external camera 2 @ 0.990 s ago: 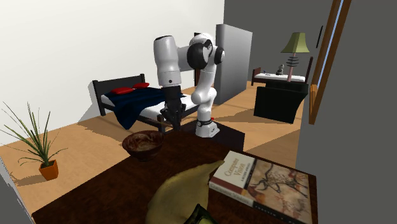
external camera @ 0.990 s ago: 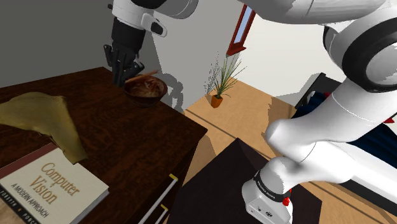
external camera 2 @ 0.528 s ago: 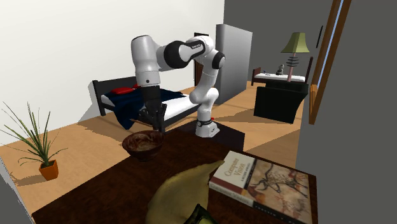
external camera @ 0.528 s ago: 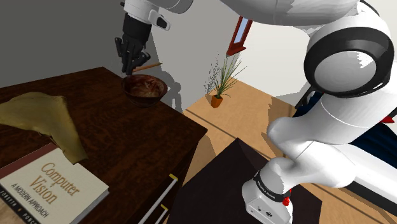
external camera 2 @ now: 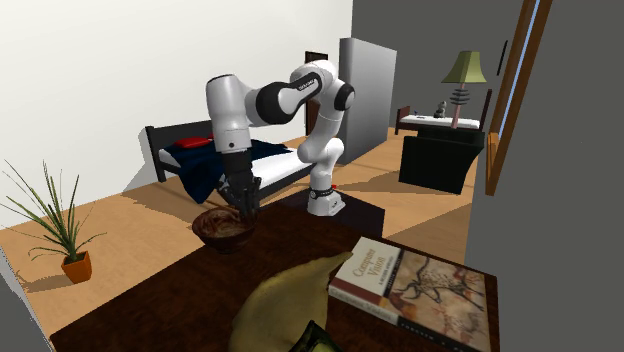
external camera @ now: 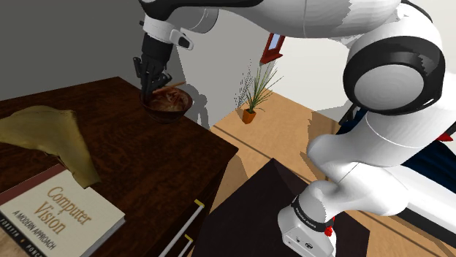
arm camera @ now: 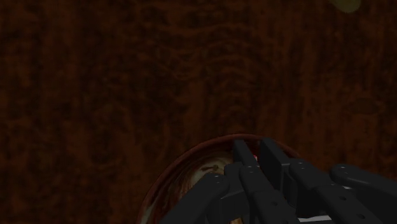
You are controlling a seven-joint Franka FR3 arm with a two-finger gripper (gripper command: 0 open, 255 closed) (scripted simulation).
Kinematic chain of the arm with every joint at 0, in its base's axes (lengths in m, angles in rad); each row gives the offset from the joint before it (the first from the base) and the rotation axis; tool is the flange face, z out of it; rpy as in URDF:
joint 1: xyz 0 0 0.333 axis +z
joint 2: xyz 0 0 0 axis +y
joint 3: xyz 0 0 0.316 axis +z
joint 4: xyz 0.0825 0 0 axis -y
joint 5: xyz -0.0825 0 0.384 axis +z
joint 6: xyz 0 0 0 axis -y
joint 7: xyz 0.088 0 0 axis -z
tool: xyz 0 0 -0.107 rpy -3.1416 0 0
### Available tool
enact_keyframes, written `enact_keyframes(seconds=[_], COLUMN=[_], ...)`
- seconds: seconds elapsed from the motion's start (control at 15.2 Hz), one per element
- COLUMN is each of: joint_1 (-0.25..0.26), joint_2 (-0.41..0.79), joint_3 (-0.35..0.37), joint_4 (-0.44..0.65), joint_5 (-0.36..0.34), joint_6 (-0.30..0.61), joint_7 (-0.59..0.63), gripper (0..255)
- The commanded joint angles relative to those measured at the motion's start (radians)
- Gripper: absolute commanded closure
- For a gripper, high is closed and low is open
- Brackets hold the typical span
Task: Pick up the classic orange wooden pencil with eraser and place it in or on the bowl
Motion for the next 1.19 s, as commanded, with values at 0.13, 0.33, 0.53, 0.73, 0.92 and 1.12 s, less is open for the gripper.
enact_keyframes(seconds=[0.13, 0.33, 0.53, 0.73, 0.92, 1.12], joint_1=[-0.001, -0.009, -0.009, -0.009, -0.01, -0.009], joint_2=[-0.011, -0.026, -0.026, -0.026, -0.027, -0.026], joint_3=[0.011, 0.025, 0.025, 0.024, 0.025, 0.023], joint_4=[-0.043, -0.071, -0.071, -0.071, -0.07, -0.07], joint_5=[0.019, 0.04, 0.04, 0.041, 0.041, 0.04], joint_6=[0.045, 0.078, 0.078, 0.078, 0.077, 0.076], joint_7=[-0.021, -0.04, -0.04, -0.04, -0.041, -0.04], gripper=[255, 255, 255, 255, 0, 0])
